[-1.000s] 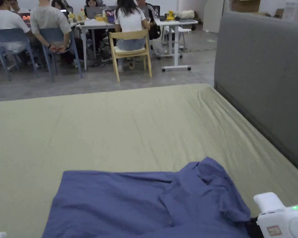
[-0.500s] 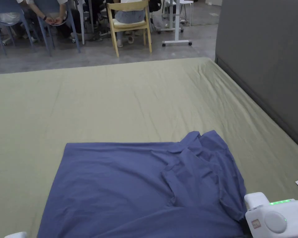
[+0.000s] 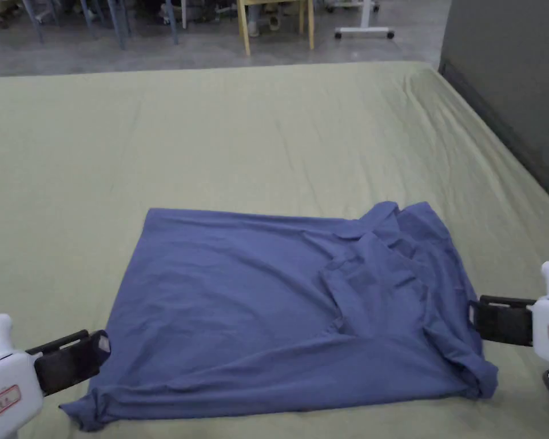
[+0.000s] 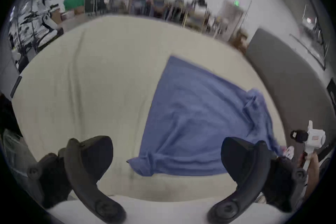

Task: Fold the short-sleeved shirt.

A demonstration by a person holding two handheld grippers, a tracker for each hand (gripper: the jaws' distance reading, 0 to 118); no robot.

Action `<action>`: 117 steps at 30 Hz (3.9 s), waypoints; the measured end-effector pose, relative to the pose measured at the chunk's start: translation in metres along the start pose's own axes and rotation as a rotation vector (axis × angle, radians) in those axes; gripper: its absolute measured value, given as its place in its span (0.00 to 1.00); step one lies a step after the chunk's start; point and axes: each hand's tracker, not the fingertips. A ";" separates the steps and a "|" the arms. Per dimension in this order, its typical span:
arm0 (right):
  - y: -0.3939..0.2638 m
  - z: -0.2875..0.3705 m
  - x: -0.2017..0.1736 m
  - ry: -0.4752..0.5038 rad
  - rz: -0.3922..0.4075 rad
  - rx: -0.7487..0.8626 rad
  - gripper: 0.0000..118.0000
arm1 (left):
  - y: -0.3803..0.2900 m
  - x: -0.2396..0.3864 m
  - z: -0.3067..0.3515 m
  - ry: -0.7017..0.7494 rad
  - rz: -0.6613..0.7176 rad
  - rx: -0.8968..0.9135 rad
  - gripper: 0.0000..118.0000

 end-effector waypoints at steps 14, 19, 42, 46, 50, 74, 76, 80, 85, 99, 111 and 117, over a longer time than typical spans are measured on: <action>-0.064 -0.034 -0.044 0.110 0.047 -0.141 0.02 | -0.044 -0.027 -0.053 0.214 -0.071 -0.248 1.00; -0.059 -0.034 -0.048 0.090 0.050 -0.129 0.02 | -0.050 -0.012 -0.117 0.227 -0.163 -0.385 0.88; -0.076 -0.107 0.002 0.078 -0.085 -0.292 0.93 | -0.023 0.030 -0.069 0.069 -0.022 -0.311 0.11; -0.085 -0.108 0.001 0.061 -0.127 -0.276 0.09 | -0.026 0.036 -0.069 0.081 -0.016 -0.310 0.11; -0.075 -0.088 0.018 0.166 -0.319 -0.193 0.09 | -0.020 0.017 -0.076 0.060 0.044 -0.309 0.11; 0.040 -0.246 -0.019 -0.078 -0.108 -0.260 0.08 | 0.054 0.050 -0.284 0.180 -0.040 -0.353 0.11; 0.044 -0.247 -0.019 -0.080 -0.112 -0.278 0.09 | 0.056 0.056 -0.276 0.191 -0.024 -0.327 0.11; 0.065 -0.241 -0.019 -0.112 -0.012 -0.343 0.78 | 0.070 0.062 -0.266 0.195 -0.057 -0.346 0.79; 0.076 -0.132 -0.020 -0.028 -0.126 0.054 1.00 | 0.083 0.060 -0.169 -0.002 0.059 -0.013 1.00; -0.072 -0.064 -0.081 0.138 -0.019 -0.126 0.02 | -0.038 0.012 -0.092 0.078 -0.007 -0.309 0.00; -0.045 -0.082 -0.061 0.068 0.025 -0.114 0.02 | 0.016 0.043 -0.264 0.345 -0.312 -0.303 0.85; -0.027 -0.111 -0.027 -0.078 0.069 -0.143 0.02 | 0.033 0.054 -0.228 0.204 -0.210 -0.260 0.05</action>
